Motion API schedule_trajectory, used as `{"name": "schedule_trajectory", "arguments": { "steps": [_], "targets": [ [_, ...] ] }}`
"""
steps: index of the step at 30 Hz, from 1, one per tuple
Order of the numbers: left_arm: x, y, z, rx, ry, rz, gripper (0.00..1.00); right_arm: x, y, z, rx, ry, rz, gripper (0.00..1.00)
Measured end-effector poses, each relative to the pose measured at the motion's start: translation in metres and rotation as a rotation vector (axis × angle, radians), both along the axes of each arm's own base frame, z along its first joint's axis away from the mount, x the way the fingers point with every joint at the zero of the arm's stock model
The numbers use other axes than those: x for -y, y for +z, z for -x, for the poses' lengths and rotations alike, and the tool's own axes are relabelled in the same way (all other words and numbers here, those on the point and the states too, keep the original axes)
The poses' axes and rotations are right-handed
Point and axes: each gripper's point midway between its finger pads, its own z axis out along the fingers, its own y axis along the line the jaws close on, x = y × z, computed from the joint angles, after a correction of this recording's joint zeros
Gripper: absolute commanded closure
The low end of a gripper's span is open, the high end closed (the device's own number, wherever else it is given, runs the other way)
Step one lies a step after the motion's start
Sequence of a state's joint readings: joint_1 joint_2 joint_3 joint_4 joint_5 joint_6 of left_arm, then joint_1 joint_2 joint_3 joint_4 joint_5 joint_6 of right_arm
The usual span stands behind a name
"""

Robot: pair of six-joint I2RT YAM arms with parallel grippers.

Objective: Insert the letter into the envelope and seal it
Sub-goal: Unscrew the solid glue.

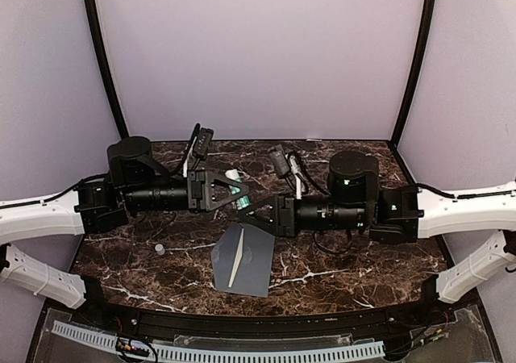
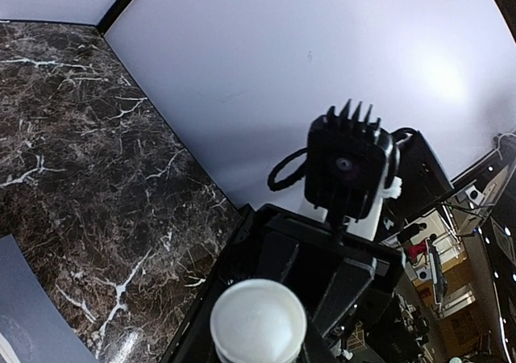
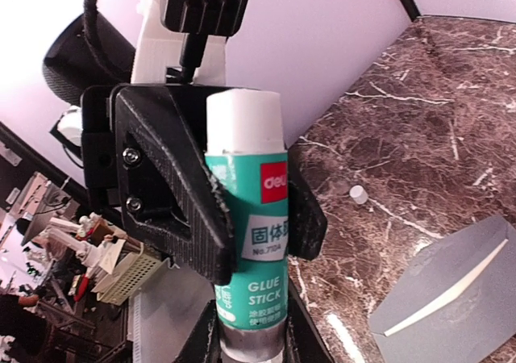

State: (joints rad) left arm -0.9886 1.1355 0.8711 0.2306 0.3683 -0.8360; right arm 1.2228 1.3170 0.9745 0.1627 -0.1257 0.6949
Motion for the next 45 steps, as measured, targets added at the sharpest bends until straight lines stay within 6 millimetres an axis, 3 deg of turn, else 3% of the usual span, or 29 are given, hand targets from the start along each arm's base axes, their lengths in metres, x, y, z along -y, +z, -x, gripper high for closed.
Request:
{"name": "schedule_trajectory", "arguments": {
  "steps": [16, 19, 22, 28, 32, 41, 45],
  "targets": [
    [-0.008, 0.039, 0.035, 0.136, -0.165, 0.196, 1.00, -0.004, 0.039, 0.035, -0.166, 0.254, -0.280, 0.98],
    [-0.009, 0.039, 0.037, 0.132, -0.168, 0.200, 1.00, -0.005, 0.038, 0.035, -0.177, 0.260, -0.280, 0.93],
    [-0.010, 0.038, 0.035, 0.127, -0.154, 0.194, 1.00, -0.006, 0.038, 0.033, -0.174, 0.249, -0.264, 0.81],
    [-0.016, 0.031, 0.026, 0.109, -0.082, 0.152, 1.00, -0.005, 0.031, 0.021, -0.151, 0.165, -0.175, 0.59],
    [-0.023, 0.027, 0.020, 0.094, -0.026, 0.123, 1.00, 0.004, 0.031, 0.012, -0.113, 0.090, -0.122, 0.52],
    [-0.036, -0.010, -0.005, -0.022, 0.136, -0.024, 1.00, 0.006, 0.038, 0.009, 0.011, -0.069, 0.047, 0.50],
    [-0.038, -0.018, -0.008, -0.051, 0.161, -0.047, 1.00, -0.004, 0.020, 0.005, 0.039, -0.103, 0.146, 0.61]
  ]
}}
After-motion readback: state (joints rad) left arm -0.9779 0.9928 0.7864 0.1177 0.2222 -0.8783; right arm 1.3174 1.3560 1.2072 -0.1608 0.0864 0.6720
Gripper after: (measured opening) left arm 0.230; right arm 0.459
